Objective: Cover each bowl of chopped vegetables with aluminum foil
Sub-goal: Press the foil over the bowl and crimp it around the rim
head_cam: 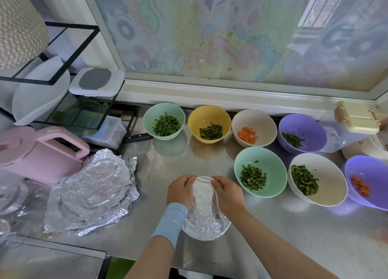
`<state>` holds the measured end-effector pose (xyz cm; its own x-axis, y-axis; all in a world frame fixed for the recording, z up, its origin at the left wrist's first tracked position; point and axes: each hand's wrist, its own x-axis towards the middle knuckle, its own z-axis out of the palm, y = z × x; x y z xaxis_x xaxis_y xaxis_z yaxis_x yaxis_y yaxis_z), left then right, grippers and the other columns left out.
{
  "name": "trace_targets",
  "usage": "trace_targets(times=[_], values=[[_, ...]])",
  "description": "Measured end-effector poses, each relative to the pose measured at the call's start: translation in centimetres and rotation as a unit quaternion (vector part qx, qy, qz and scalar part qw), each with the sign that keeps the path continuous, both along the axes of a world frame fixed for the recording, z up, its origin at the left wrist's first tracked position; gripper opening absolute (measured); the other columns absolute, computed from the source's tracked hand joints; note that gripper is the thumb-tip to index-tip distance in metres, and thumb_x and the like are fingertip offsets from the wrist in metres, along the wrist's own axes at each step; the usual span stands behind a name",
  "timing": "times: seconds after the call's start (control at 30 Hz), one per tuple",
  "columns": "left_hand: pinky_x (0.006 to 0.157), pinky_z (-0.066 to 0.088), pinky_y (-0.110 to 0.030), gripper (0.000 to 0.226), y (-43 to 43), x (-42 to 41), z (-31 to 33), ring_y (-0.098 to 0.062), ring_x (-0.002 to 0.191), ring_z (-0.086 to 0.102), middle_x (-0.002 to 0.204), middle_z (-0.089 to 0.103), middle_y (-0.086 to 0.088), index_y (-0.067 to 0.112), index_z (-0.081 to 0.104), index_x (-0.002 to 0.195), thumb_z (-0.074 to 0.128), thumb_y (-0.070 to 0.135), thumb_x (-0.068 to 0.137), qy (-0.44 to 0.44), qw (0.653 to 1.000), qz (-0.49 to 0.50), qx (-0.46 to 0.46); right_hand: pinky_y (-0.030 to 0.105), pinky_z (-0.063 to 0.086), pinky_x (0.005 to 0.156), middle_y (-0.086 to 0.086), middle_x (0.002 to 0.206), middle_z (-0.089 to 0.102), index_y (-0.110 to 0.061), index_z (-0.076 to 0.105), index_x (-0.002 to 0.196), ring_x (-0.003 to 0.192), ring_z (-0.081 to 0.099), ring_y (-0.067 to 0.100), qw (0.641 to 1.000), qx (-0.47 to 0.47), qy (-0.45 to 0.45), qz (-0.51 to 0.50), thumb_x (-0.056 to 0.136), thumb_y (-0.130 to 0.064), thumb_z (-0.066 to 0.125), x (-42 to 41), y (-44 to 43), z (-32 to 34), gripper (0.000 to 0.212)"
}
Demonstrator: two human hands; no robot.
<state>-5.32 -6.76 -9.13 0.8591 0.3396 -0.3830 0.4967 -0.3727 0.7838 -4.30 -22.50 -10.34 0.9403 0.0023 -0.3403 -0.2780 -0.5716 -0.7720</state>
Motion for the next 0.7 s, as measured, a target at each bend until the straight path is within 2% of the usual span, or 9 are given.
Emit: trace_targets(times=[0.13, 0.27, 0.4, 0.47, 0.57, 0.7], values=[[0.080, 0.048, -0.027, 0.025, -0.1, -0.3, 0.0, -0.012, 0.087, 0.063, 0.095, 0.071, 0.008, 0.021, 0.073, 0.103, 0.050, 0.027, 0.098, 0.005, 1.000, 0.001, 0.019, 0.023, 0.052, 0.082, -0.016, 0.086, 0.073, -0.028, 0.076, 0.103, 0.085, 0.065, 0.003, 0.998, 0.058, 0.023, -0.002, 0.094, -0.031, 0.061, 0.6, -0.2, -0.2, 0.017], [0.064, 0.045, -0.025, 0.023, 0.5, 0.6, 0.5, -0.011, 0.073, 0.061, 0.078, 0.067, 0.010, 0.026, 0.072, 0.092, 0.050, 0.029, 0.095, 0.034, 0.997, -0.055, 0.051, 0.022, 0.051, 0.084, -0.019, 0.089, 0.073, -0.028, 0.076, 0.104, 0.088, 0.065, 0.001, 0.997, 0.070, 0.031, 0.013, 0.094, -0.030, 0.062, 1.0, -0.4, -0.1, 0.018], [0.081, 0.045, -0.015, 0.018, 0.4, 0.8, 0.8, 0.003, 0.092, 0.062, 0.093, 0.069, 0.022, 0.034, 0.075, 0.094, 0.058, 0.028, 0.093, -0.005, 0.996, -0.089, -0.021, 0.018, 0.048, 0.084, -0.020, 0.093, 0.072, -0.027, 0.075, 0.107, 0.091, 0.063, -0.003, 0.996, 0.080, 0.030, 0.021, 0.095, -0.027, 0.060, 1.1, -0.4, 0.0, 0.019], [0.086, 0.048, -0.019, 0.018, 0.3, 0.6, 0.5, 0.000, 0.092, 0.063, 0.093, 0.071, 0.021, 0.036, 0.075, 0.091, 0.061, 0.025, 0.091, -0.008, 0.996, -0.084, -0.040, 0.018, 0.047, 0.085, -0.019, 0.094, 0.072, -0.027, 0.074, 0.108, 0.092, 0.063, -0.003, 0.996, 0.085, 0.027, 0.012, 0.096, -0.025, 0.059, 0.9, -0.5, -0.1, 0.020], [0.085, 0.053, -0.029, 0.019, 0.3, 0.6, 0.2, -0.007, 0.087, 0.065, 0.087, 0.072, 0.016, 0.038, 0.074, 0.084, 0.061, 0.024, 0.091, 0.006, 0.997, -0.053, -0.060, 0.024, 0.051, 0.084, -0.019, 0.090, 0.074, -0.029, 0.076, 0.103, 0.088, 0.066, 0.001, 0.996, 0.091, 0.020, 0.014, 0.096, -0.024, 0.059, 0.7, -0.7, -0.3, 0.020], [0.082, 0.052, -0.031, 0.022, 0.1, 0.7, 0.4, -0.012, 0.084, 0.064, 0.085, 0.070, 0.012, 0.036, 0.071, 0.084, 0.056, 0.025, 0.094, 0.016, 0.997, -0.056, -0.057, 0.025, 0.052, 0.080, -0.019, 0.084, 0.074, -0.030, 0.077, 0.098, 0.083, 0.067, 0.002, 0.995, 0.090, 0.017, 0.027, 0.096, -0.025, 0.058, 0.8, -0.6, -0.2, 0.020]])
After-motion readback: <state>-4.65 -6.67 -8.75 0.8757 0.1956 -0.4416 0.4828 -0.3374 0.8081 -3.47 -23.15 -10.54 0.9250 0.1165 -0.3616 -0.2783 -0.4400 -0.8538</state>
